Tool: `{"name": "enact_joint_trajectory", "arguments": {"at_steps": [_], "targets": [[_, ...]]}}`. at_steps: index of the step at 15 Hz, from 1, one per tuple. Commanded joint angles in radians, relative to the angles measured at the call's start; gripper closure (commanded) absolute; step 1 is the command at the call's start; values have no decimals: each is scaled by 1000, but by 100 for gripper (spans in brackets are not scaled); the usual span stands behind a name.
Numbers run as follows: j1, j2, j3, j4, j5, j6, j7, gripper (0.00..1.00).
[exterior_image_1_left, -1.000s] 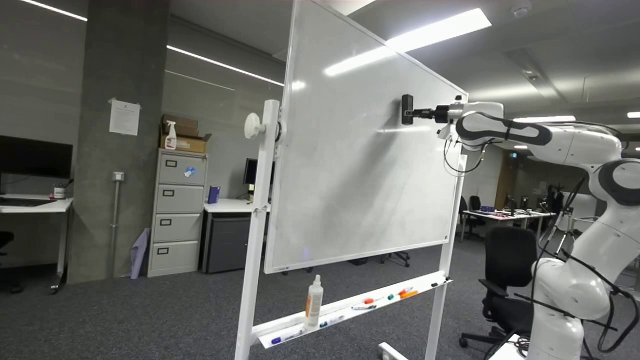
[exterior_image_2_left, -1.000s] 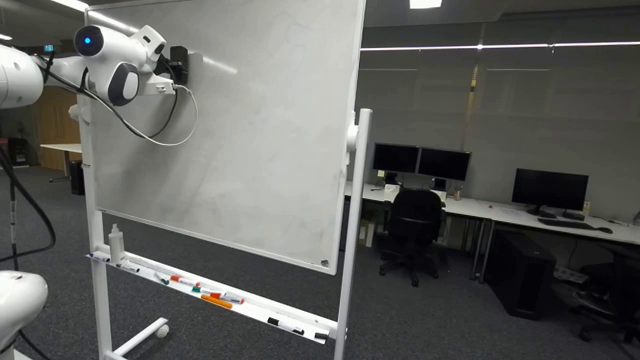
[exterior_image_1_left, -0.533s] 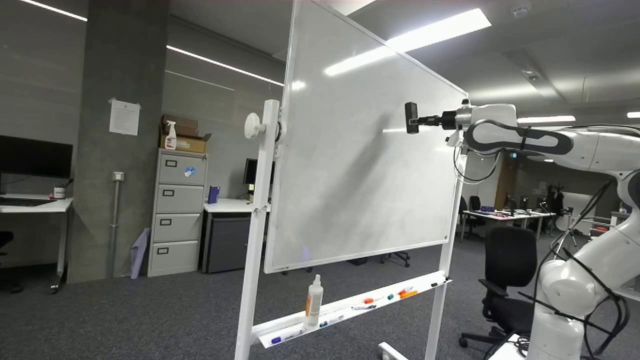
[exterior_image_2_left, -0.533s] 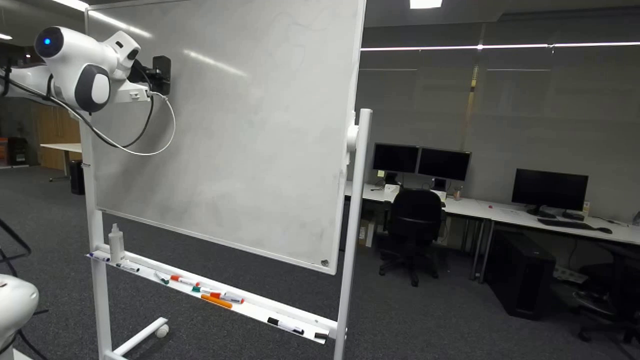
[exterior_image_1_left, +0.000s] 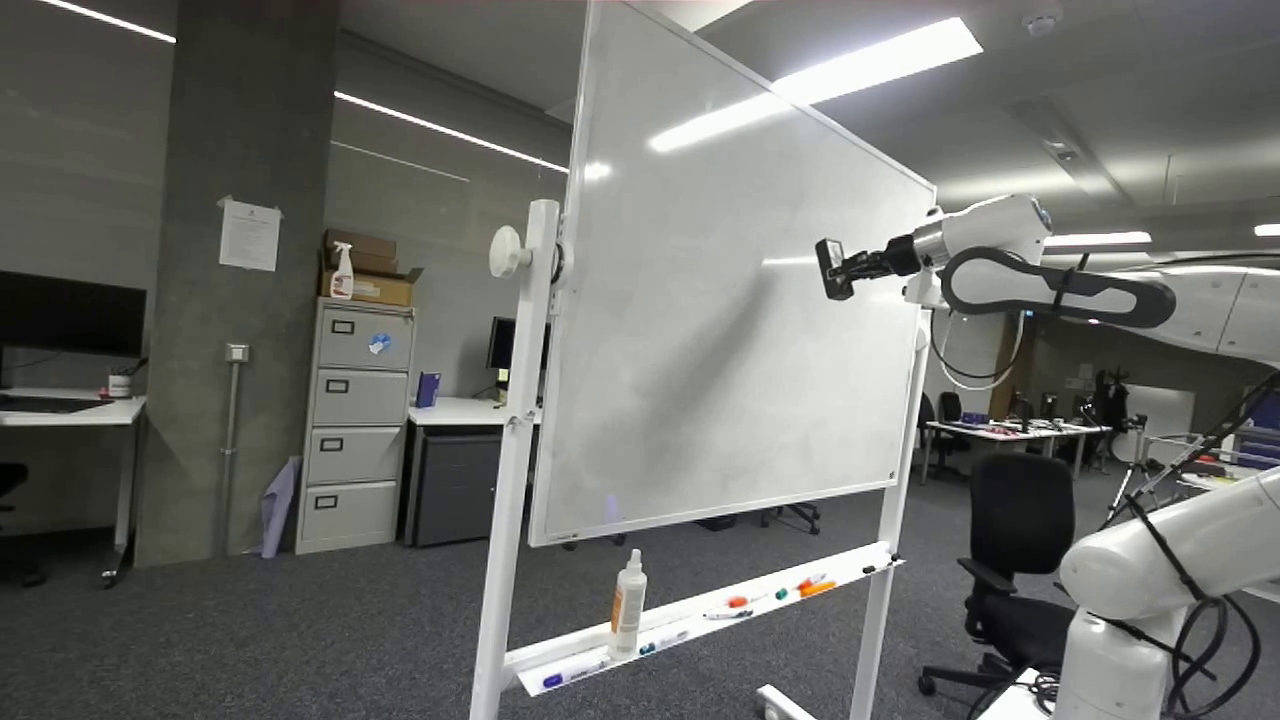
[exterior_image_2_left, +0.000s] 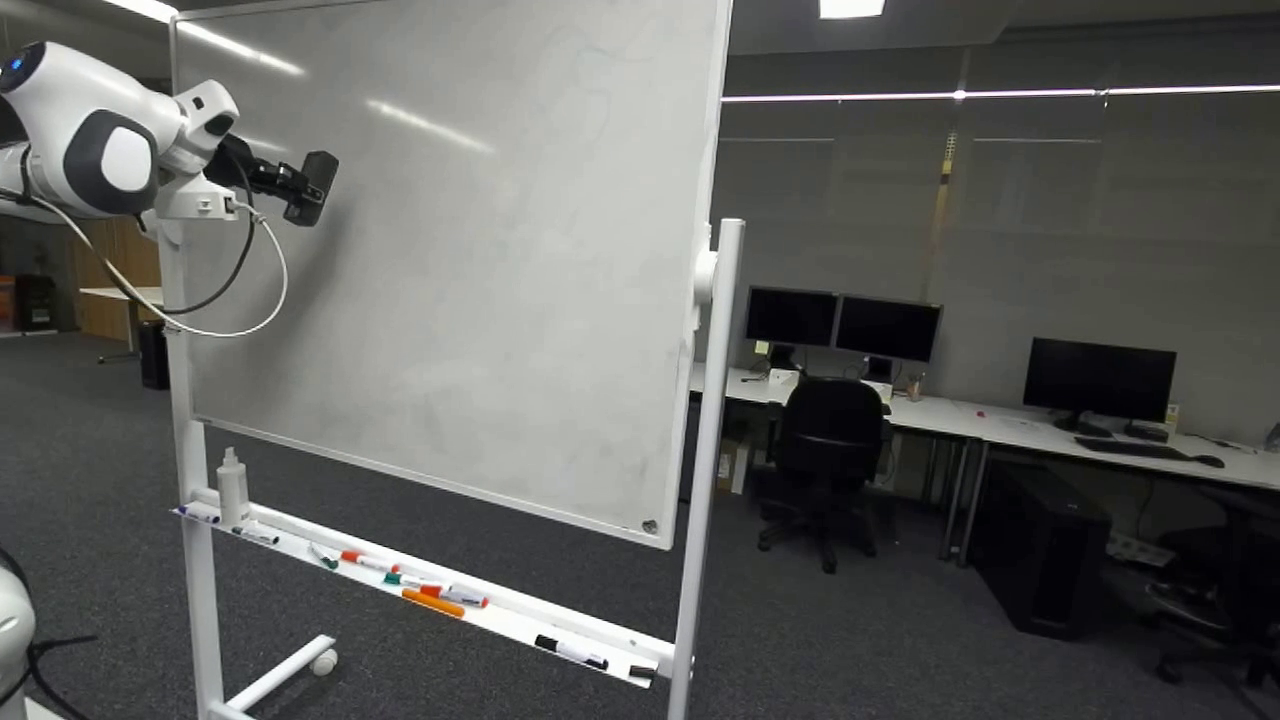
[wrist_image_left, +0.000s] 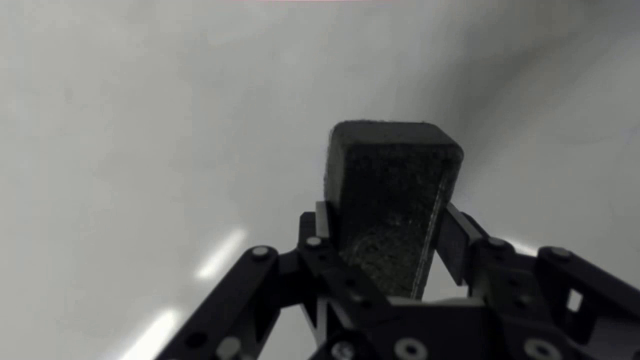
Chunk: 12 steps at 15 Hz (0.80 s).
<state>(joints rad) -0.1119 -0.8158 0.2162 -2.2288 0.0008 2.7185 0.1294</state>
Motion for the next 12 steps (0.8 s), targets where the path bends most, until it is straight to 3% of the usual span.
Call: {"name": "enact_joint_trajectory", "arguments": {"at_steps": [1, 7, 12], "targets": [[-113, -65, 65, -2, -32, -167, 183, 69], [-188, -110, 105, 18, -53, -510, 415, 69], [-215, -102, 41, -1, -47, -690, 550, 69]]}}
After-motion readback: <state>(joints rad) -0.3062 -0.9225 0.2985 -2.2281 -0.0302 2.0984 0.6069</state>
